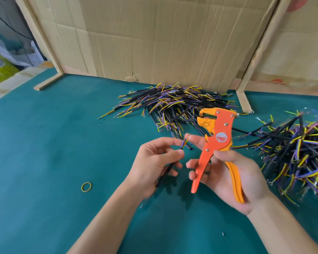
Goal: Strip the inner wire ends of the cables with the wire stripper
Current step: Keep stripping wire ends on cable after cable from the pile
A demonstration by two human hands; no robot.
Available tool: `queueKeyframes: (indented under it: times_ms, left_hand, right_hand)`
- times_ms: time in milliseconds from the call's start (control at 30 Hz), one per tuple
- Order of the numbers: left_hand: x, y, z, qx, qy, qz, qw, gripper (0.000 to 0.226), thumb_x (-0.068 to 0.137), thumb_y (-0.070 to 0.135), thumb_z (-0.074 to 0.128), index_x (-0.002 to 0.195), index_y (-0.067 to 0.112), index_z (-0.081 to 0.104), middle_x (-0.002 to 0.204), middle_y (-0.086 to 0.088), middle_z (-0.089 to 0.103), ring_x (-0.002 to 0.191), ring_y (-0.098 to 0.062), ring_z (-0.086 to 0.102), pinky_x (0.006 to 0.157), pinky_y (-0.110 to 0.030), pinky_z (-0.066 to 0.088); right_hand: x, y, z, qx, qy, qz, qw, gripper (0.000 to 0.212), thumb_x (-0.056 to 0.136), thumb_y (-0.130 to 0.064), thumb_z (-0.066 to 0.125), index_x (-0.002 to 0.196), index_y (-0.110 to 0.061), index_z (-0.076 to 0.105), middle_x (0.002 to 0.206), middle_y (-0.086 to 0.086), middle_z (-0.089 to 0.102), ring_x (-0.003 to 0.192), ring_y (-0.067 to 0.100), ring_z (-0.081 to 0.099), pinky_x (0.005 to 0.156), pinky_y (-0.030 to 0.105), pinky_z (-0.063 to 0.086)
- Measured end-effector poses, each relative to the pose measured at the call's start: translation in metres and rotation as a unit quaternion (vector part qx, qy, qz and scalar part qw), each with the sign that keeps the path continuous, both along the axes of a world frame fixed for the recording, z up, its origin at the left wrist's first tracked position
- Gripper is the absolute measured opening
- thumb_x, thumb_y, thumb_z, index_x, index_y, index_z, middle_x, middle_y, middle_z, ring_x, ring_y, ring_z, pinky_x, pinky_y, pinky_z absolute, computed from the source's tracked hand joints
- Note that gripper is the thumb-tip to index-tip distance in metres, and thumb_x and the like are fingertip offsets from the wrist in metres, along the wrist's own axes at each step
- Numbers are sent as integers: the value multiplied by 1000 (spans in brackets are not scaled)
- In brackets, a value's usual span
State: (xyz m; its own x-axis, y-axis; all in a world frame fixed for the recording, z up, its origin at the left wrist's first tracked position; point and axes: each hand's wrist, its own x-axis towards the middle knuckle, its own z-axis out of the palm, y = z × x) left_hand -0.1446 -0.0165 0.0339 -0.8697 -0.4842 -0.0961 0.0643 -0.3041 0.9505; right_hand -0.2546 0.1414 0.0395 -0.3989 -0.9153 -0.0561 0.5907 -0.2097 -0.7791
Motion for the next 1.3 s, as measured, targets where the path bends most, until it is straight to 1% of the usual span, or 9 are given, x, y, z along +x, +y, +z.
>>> queueKeyframes:
  times_ms: [67, 133, 267, 367, 633, 833, 967, 1133, 1300]
  left_hand:
    - [-1, 3, -2, 3, -2, -4, 1000, 20, 84, -3, 72, 91, 15, 76, 66, -5, 56, 53, -15, 61, 44, -22, 46]
    - [-2, 4, -4, 2, -2, 1, 1000, 20, 85, -3, 71, 91, 15, 76, 66, -4, 55, 54, -15, 61, 44, -22, 46]
    - [-3, 3, -7, -2, 11, 4, 1000, 23, 85, -4, 71, 90, 17, 76, 69, -6, 55, 57, -16, 61, 48, -23, 47]
    - [-3, 4, -9, -2, 19, 4, 1000, 22, 85, -4, 71, 88, 16, 76, 70, -6, 57, 58, -17, 61, 50, -24, 47]
    - [-8, 7, -14, -58, 0, 107, 992, 18, 84, -1, 77, 82, 17, 72, 63, -1, 57, 56, -17, 60, 49, -24, 50]
    - [-8, 9, -17, -92, 2, 117, 989, 19, 83, 0, 77, 80, 19, 74, 61, -3, 56, 55, -18, 61, 49, -27, 51]
    - [-9, 8, -18, -96, -1, 109, 989, 10, 84, 2, 77, 88, 10, 73, 58, -1, 56, 52, -15, 59, 48, -25, 52]
    - [-9, 9, -18, -85, -8, 104, 991, 6, 87, 5, 75, 89, 10, 74, 64, -5, 59, 53, -14, 59, 49, -24, 51]
    - [-10, 8, -17, -62, -13, 108, 992, 3, 91, 5, 71, 94, 4, 70, 72, -8, 60, 55, -14, 57, 47, -22, 46]
  right_hand:
    - [0, -1, -1, 8, 6, -2, 1000, 75, 71, -24, 81, 139, -2, 58, 115, 25, 63, 90, 36, 67, 77, 43, 57]
    - [-1, -1, -2, 20, 9, -10, 1000, 68, 74, -22, 72, 138, -2, 59, 113, 27, 61, 90, 37, 67, 77, 45, 57]
    - [-2, -2, -3, 39, 18, -15, 999, 64, 76, -18, 70, 136, 0, 60, 134, 24, 61, 90, 37, 68, 76, 46, 58]
    - [-1, -3, -5, 53, 29, -5, 998, 59, 80, -13, 65, 137, -1, 58, 139, 21, 60, 88, 36, 69, 76, 47, 58]
    - [-1, -1, -5, 20, 32, -15, 999, 58, 77, -17, 70, 131, 0, 63, 125, 29, 59, 90, 38, 67, 77, 48, 56]
    - [6, -6, -8, 50, 66, 0, 997, 58, 74, -16, 73, 130, -4, 66, 111, 28, 63, 88, 39, 66, 74, 49, 56]
    - [4, -6, -7, 53, 66, -11, 996, 59, 73, -16, 73, 130, -2, 66, 132, 19, 63, 88, 39, 66, 74, 49, 56]
    - [2, -5, -6, 55, 64, -5, 996, 59, 74, -17, 73, 131, -3, 65, 112, 27, 63, 87, 37, 66, 74, 48, 56]
    - [3, -5, -4, 49, 69, -3, 996, 58, 75, -16, 72, 132, -3, 65, 122, 26, 63, 87, 36, 66, 75, 48, 56]
